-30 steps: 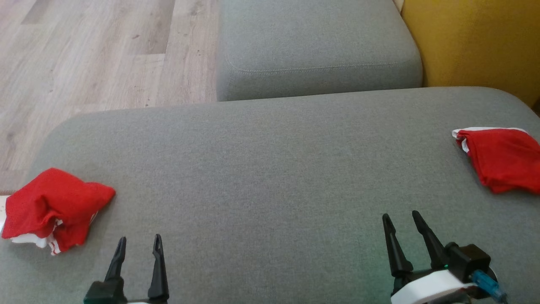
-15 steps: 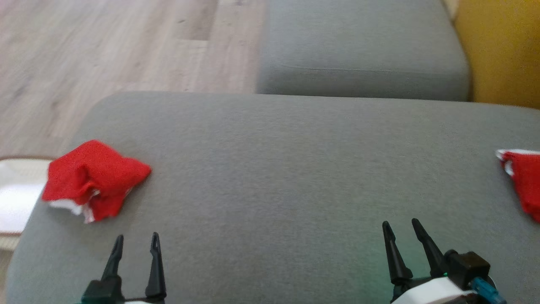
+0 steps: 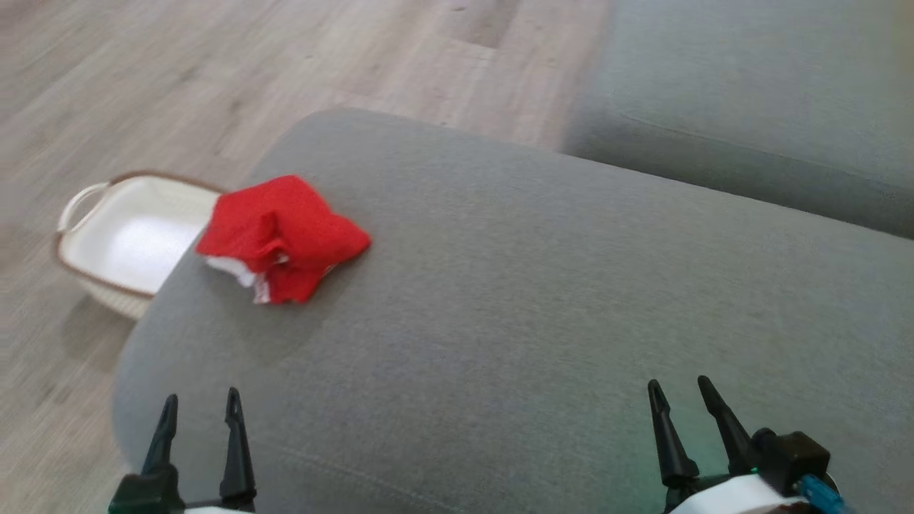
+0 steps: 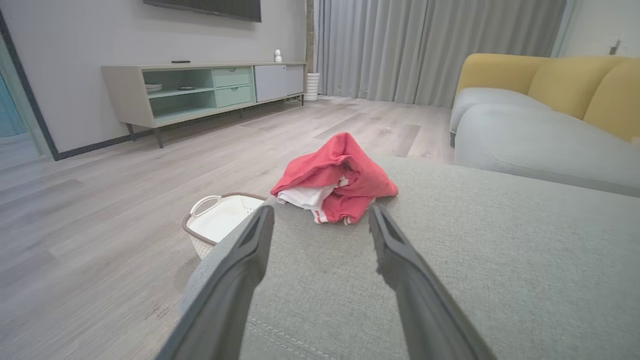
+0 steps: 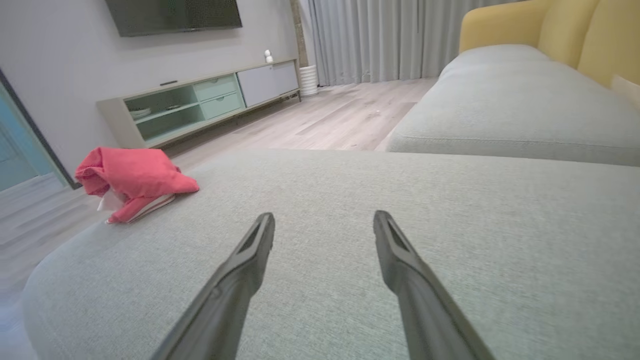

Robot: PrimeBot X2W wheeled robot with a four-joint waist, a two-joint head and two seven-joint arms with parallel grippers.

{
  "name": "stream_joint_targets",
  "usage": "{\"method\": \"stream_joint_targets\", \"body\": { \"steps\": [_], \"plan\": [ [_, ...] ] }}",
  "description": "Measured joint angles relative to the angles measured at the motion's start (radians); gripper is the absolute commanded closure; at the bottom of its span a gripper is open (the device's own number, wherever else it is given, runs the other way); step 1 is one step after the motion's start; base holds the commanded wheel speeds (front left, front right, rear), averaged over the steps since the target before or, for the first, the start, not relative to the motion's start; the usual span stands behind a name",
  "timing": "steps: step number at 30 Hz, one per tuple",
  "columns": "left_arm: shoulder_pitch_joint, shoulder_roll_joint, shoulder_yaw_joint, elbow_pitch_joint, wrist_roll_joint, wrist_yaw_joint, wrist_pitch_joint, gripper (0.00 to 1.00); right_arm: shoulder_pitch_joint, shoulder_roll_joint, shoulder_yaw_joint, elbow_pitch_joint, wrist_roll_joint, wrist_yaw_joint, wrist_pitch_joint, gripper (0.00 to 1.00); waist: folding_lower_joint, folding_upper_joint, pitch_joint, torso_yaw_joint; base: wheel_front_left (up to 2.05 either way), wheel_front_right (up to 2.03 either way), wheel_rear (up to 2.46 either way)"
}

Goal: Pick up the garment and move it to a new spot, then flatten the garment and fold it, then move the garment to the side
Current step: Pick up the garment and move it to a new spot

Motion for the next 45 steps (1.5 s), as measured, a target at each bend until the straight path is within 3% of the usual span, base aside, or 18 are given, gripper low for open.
{"method": "stream_joint_targets", "body": {
  "steps": [10,14,18,24,29,32,36,41,42,43,45],
  "plan": [
    [-0.001,0.004,0.029,-0.035,0.008,0.009,0.0,0.0,-0.004,-0.025,0.031,0.001,-0.009,0.0,0.0,0.0,0.0,0.0,0.057,0.059,0.0,0.0,0.0],
    [-0.091,0.014,0.021,-0.056,0.039,-0.001,0.0,0.0,-0.009,-0.063,0.036,-0.002,-0.013,0.0,0.0,0.0,0.0,0.0,0.09,0.058,0.0,0.0,0.0],
    [-0.314,0.057,0.019,-0.044,0.043,-0.029,0.0,0.0,-0.055,-0.139,0.038,-0.019,-0.025,0.0,0.0,0.0,0.0,0.0,0.16,0.046,0.0,0.0,0.0],
    [-0.666,0.108,0.038,0.201,0.036,-0.054,0.012,0.0,-0.133,-0.23,0.035,-0.06,-0.026,0.0,0.0,0.0,0.0,0.0,0.279,0.014,0.0,0.0,0.0],
    [-0.906,0.126,0.052,0.481,0.001,-0.095,0.178,0.0,-0.169,-0.292,0.017,-0.1,-0.026,0.0,0.0,0.0,0.0001,0.0,0.384,-0.018,0.0,0.0,0.0],
    [-1.024,0.132,0.067,0.629,-0.026,-0.097,0.271,0.0,-0.191,-0.339,0.011,-0.131,-0.026,0.0,-0.001,0.0,0.0002,0.0,0.451,-0.035,0.0,0.0,0.0],
    [-1.114,0.129,0.088,0.809,-0.069,-0.115,0.383,0.0,-0.204,-0.379,-0.016,-0.17,-0.023,0.0,-0.004,0.0,0.0003,-0.0001,0.535,-0.056,0.0,0.0,0.0],
    [-1.146,0.126,0.111,0.954,-0.114,-0.135,0.409,0.0,-0.22,-0.401,-0.026,-0.238,-0.018,0.0,-0.012,0.0,0.0002,0.0,0.613,-0.085,0.0,0.0,0.0],
    [-1.154,0.127,0.114,0.973,-0.119,-0.141,0.404,0.21,-0.227,-0.401,-0.026,-0.245,-0.018,0.0,-0.013,0.0,0.0002,0.0,0.624,-0.092,0.0,0.0,0.0],
    [-1.163,0.129,0.118,0.986,-0.119,-0.141,0.39,1.0,-0.232,-0.401,-0.025,-0.251,-0.018,0.0,-0.013,0.0,0.0002,0.0,0.631,-0.099,0.0,0.0,0.0],
    [-1.181,0.132,0.119,1.007,-0.119,-0.142,0.348,1.0,-0.246,-0.396,-0.024,-0.256,-0.018,0.0,-0.016,0.0,0.0002,0.0,0.64,-0.115,0.0,0.0,0.0]
  ]
}}
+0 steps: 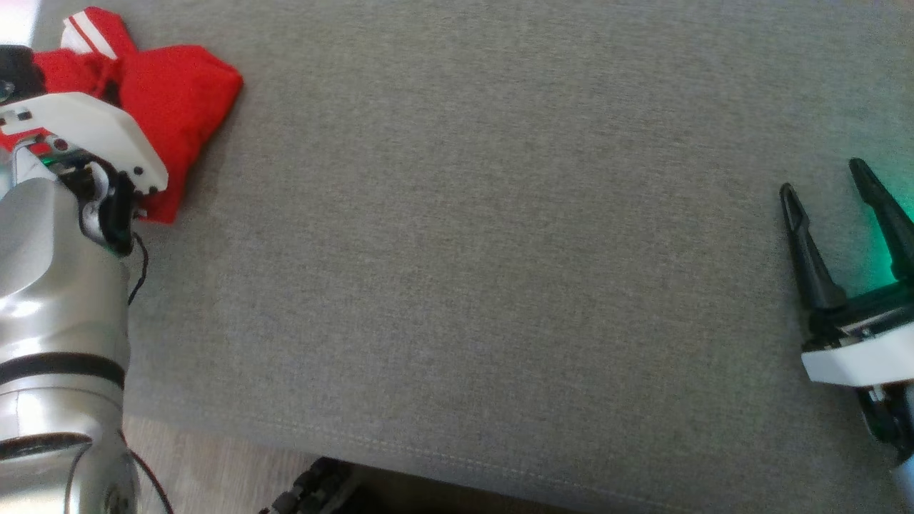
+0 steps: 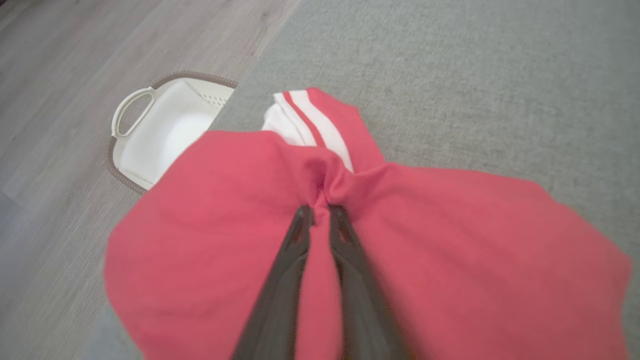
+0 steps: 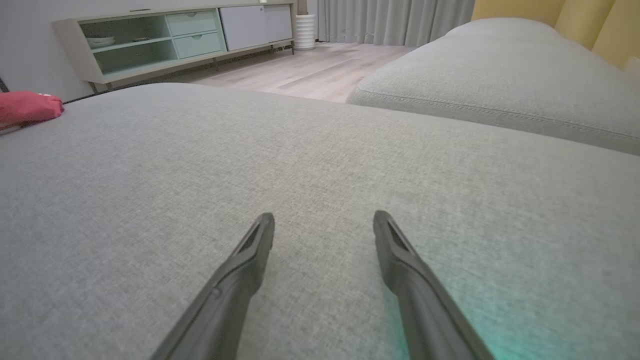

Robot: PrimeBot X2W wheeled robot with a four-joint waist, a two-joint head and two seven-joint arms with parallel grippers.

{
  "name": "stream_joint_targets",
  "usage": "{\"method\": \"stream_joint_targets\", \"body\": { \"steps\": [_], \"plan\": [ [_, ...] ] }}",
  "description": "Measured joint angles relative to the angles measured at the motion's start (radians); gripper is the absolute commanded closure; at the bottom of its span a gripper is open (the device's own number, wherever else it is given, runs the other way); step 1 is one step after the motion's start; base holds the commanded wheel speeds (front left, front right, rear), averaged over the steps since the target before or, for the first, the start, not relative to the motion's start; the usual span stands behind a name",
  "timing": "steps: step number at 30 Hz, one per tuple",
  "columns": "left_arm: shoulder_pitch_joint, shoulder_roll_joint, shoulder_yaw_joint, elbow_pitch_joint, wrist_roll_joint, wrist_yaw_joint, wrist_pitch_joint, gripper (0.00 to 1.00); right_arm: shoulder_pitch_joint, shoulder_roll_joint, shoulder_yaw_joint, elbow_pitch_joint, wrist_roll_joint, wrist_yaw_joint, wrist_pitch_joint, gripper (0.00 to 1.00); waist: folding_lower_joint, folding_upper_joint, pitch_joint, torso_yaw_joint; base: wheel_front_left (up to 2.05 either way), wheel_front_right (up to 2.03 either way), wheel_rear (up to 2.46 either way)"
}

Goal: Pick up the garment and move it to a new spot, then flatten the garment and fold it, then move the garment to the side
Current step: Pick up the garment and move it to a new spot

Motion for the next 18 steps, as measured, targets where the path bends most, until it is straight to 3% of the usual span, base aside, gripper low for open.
{"method": "stream_joint_targets", "body": {
  "steps": [9,18],
  "plan": [
    [-0.017,0.035,-0.05,0.012,0.04,-0.022,-0.281,1.0,-0.028,0.081,0.022,0.082,0.0,0.0,0.001,0.0,0.0,0.0,-0.09,-0.04,0.0,0.0,0.0],
    [-0.064,0.095,-0.148,-0.138,0.091,-0.078,-0.318,1.0,-0.028,0.216,0.085,0.13,-0.002,0.0,0.001,0.0,-0.0001,0.0,-0.255,-0.143,0.0,0.0,0.0]
  ]
}}
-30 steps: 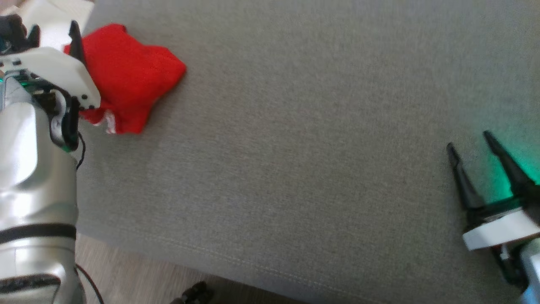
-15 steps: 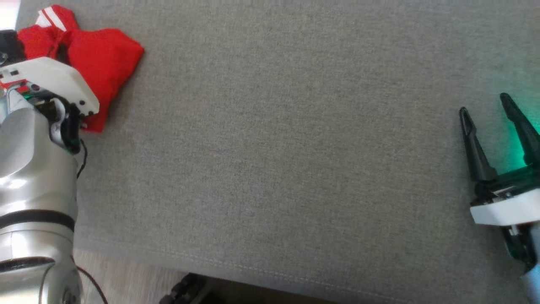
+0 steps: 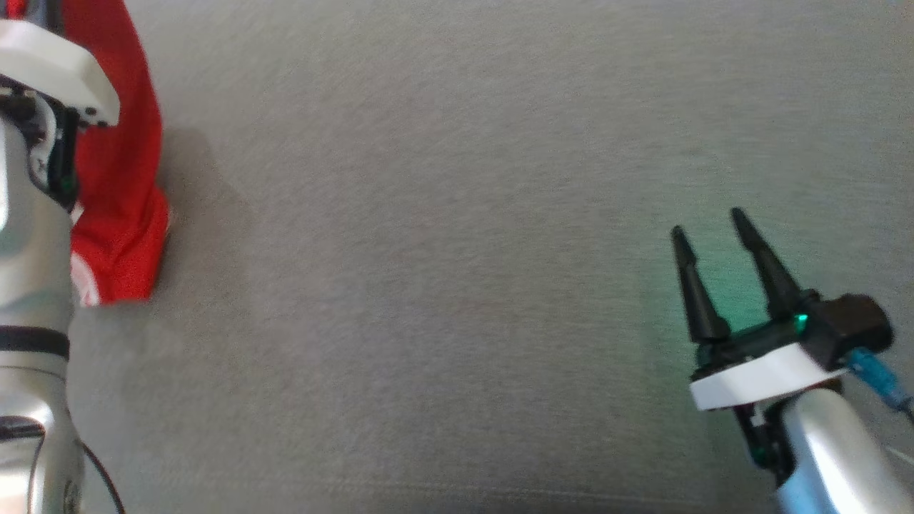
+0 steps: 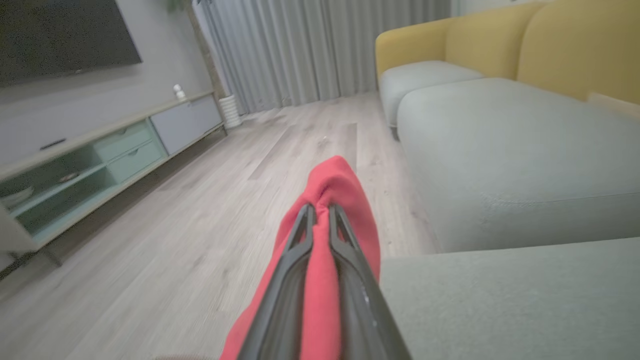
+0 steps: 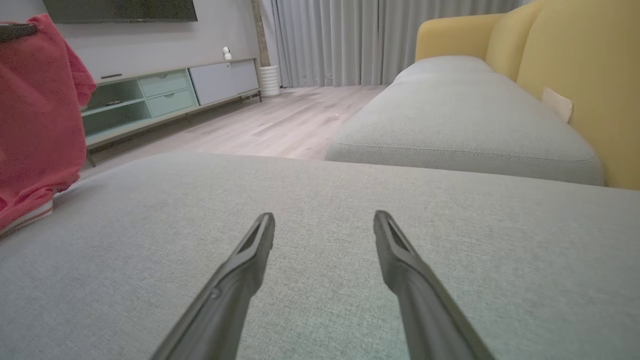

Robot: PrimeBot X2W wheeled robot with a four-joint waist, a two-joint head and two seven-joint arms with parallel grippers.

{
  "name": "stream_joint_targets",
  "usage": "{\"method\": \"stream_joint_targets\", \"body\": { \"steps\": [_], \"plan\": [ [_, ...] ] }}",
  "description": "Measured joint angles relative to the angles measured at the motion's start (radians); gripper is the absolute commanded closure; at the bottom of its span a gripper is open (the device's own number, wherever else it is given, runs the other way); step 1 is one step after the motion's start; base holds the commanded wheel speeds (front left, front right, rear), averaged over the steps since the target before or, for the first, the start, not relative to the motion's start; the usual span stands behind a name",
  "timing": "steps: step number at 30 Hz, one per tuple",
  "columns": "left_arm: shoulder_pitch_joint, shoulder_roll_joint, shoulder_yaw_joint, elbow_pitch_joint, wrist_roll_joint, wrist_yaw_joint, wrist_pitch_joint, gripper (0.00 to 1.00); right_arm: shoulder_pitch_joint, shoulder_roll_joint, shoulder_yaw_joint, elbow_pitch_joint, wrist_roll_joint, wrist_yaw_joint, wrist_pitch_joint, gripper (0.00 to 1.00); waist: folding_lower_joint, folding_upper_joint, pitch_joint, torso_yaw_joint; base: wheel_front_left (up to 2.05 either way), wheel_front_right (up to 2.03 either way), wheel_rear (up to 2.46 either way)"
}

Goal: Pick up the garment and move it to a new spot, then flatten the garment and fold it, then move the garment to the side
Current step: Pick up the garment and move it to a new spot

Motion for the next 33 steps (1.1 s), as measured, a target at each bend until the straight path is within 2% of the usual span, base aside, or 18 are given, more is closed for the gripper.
{"method": "stream_joint_targets", "body": {
  "steps": [4,5,7,8,14,18,21,25,28,33],
  "plan": [
    [0.001,0.024,-0.044,-0.088,0.001,-0.013,0.04,1.0,0.007,0.048,0.019,0.016,-0.006,0.0,0.0,0.0,0.0,0.0,-0.062,-0.088,0.0,0.0,0.0],
    [0.003,0.027,-0.059,-0.145,-0.001,-0.017,0.061,1.0,0.012,0.063,0.019,0.018,-0.007,0.0,0.0,0.0,0.0,0.0,-0.09,-0.136,0.0,0.0,0.0],
    [0.01,0.029,-0.081,-0.202,-0.007,-0.018,0.087,1.0,0.02,0.071,0.018,0.018,-0.007,0.0,0.0,0.0,0.0,0.0,-0.117,-0.185,0.0,0.0,0.0],
    [0.01,0.029,-0.081,-0.202,-0.007,-0.018,0.087,1.0,0.02,0.071,0.018,0.018,-0.007,0.0,0.0,0.0,0.0,0.0,-0.117,-0.185,0.0,0.0,0.0],
    [0.092,0.025,-0.139,-0.362,-0.058,-0.024,0.173,1.0,0.059,0.092,0.016,0.018,-0.013,0.0,0.0,0.0,0.0,0.0,-0.186,-0.332,0.0,0.0,0.0],
    [0.159,0.002,-0.192,-0.435,-0.09,-0.024,0.2,1.0,0.063,0.095,0.013,0.016,-0.016,0.0,0.0,0.0,0.0,0.0,-0.217,-0.419,0.0,0.0,0.0],
    [0.193,-0.048,-0.239,-0.473,-0.126,-0.024,0.209,1.0,0.064,0.101,0.013,0.01,-0.016,0.0,0.0,0.0,0.0,0.0,-0.228,-0.471,0.0,0.0,0.0],
    [0.22,-0.139,-0.308,-0.478,-0.151,-0.025,0.207,1.0,0.064,0.109,0.01,-0.001,-0.016,0.0,0.0,0.0,-0.0001,0.0001,-0.22,-0.511,0.0,0.0,0.0],
    [0.241,-0.194,-0.348,-0.409,-0.155,-0.025,0.194,1.0,0.064,0.119,0.012,-0.004,-0.016,0.0,0.0,0.0,0.0,0.0,-0.19,-0.519,0.0,0.0,0.0],
    [0.31,-0.228,-0.431,-0.241,-0.142,-0.009,0.116,1.0,0.054,0.131,0.028,-0.017,-0.011,0.0,0.0,0.0,0.0,0.0,-0.127,-0.528,0.0,0.0,0.0]
  ]
}}
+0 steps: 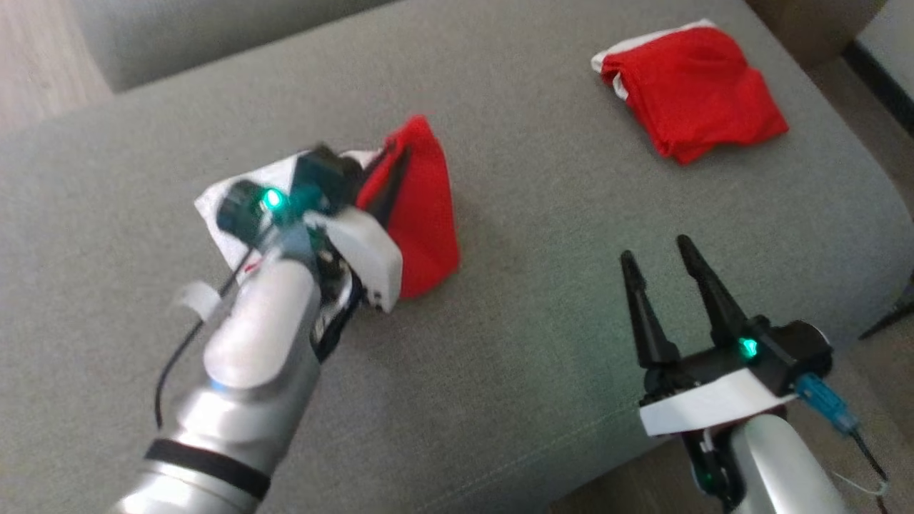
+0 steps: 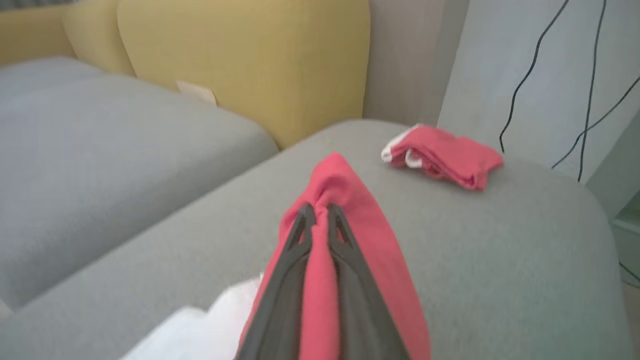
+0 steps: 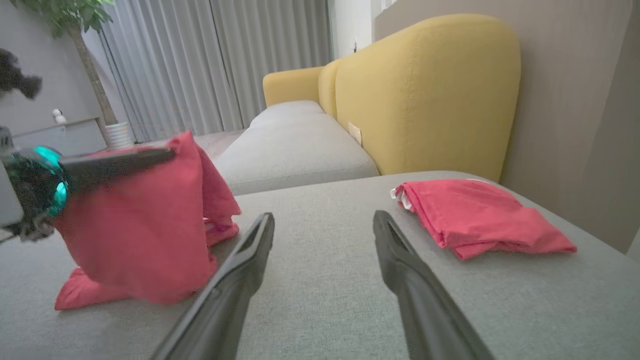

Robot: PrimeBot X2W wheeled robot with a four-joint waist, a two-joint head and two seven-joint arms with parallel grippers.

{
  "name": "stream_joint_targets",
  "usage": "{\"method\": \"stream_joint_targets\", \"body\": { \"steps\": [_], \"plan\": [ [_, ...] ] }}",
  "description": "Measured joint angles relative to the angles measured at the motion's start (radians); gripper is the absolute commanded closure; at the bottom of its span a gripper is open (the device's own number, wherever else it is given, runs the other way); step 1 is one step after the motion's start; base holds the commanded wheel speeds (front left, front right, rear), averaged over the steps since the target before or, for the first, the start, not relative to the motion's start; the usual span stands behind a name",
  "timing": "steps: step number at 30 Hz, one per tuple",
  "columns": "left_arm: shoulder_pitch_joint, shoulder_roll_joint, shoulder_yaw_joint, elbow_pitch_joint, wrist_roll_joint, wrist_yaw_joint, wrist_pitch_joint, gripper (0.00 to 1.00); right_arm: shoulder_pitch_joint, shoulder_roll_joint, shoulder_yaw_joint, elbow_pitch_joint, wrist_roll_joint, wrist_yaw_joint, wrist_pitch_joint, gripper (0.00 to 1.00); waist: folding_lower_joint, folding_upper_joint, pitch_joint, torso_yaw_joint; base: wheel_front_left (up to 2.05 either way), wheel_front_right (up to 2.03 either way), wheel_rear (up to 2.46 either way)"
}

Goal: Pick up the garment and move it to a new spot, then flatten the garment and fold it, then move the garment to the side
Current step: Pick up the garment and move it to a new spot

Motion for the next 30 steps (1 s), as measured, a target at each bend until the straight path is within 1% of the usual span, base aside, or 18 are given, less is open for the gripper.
{"method": "stream_joint_targets", "body": {
  "steps": [1,2,3,6,9,12,14,16,20,24,26,27,30],
  "plan": [
    [0.008,-0.005,-0.01,0.031,-0.001,0.006,-0.022,0.95,-0.006,0.0,0.012,0.0,0.001,0.0,0.0,0.0,0.0,0.0,0.014,-0.001,0.0,0.0,0.0],
    [0.012,-0.012,-0.017,0.056,-0.011,0.016,-0.045,0.07,-0.013,0.0,0.021,0.0,0.001,0.0,0.0,0.0,0.0,0.0,0.026,-0.001,0.0,0.0,0.0],
    [0.013,-0.013,-0.029,0.075,-0.023,0.021,-0.068,0.0,-0.018,0.001,0.025,-0.001,0.001,0.0,0.0,0.0,0.0,0.0,0.036,0.0,0.0,0.0,0.0],
    [0.013,-0.013,-0.086,0.078,-0.076,0.026,-0.113,0.0,-0.019,0.0,0.008,-0.001,0.001,0.0,0.0,0.0,0.0,0.0,0.048,0.015,0.0,0.0,0.0],
    [0.018,-0.016,-0.134,0.022,-0.134,0.07,-0.135,0.0,-0.018,0.0,0.006,0.006,0.001,0.0,0.0,0.0,0.0,0.0,0.034,0.037,0.0,0.0,0.0],
    [0.055,-0.016,-0.129,-0.084,-0.17,0.129,-0.139,0.0,-0.002,0.0,0.001,0.012,0.001,0.0,0.0,0.0,0.0,0.0,-0.003,0.063,0.0,0.0,0.0],
    [0.105,-0.017,-0.104,-0.166,-0.166,0.163,-0.139,0.0,0.017,0.0,0.002,0.022,0.001,0.0,0.0,0.0,0.0,0.0,-0.034,0.084,0.0,0.0,0.0],
    [0.179,-0.015,-0.067,-0.232,-0.139,0.194,-0.139,0.0,0.042,0.0,0.007,0.03,0.001,0.0,0.001,0.0,0.0,0.0,-0.069,0.108,0.0,0.0,0.0],
    [0.356,0.013,0.013,-0.338,-0.099,0.232,-0.139,0.0,0.081,0.0,0.008,0.043,0.001,0.0,0.004,0.0,0.0,0.0,-0.122,0.17,0.0,0.0,0.0],
    [0.525,0.057,0.114,-0.422,-0.07,0.254,-0.139,0.0,0.088,0.005,-0.011,0.054,0.001,0.0,0.004,0.0,0.0,0.0,-0.171,0.233,0.0,0.0,0.0],
    [0.597,0.062,0.166,-0.466,-0.061,0.257,-0.139,0.0,0.105,0.009,-0.026,0.061,0.001,0.0,0.004,0.0,0.0,0.0,-0.193,0.26,0.0,0.0,0.0],
    [0.597,0.062,0.166,-0.466,-0.061,0.257,-0.139,0.0,0.105,0.009,-0.026,0.061,0.001,0.0,0.004,0.0,0.0,0.0,-0.193,0.26,0.0,0.0,0.0],
    [0.7,0.064,0.228,-0.51,-0.03,0.257,-0.139,0.0,0.139,0.017,-0.049,0.067,0.005,0.0,0.004,0.0,0.0,0.0,-0.225,0.293,0.0,0.0,0.0]
  ]
}}
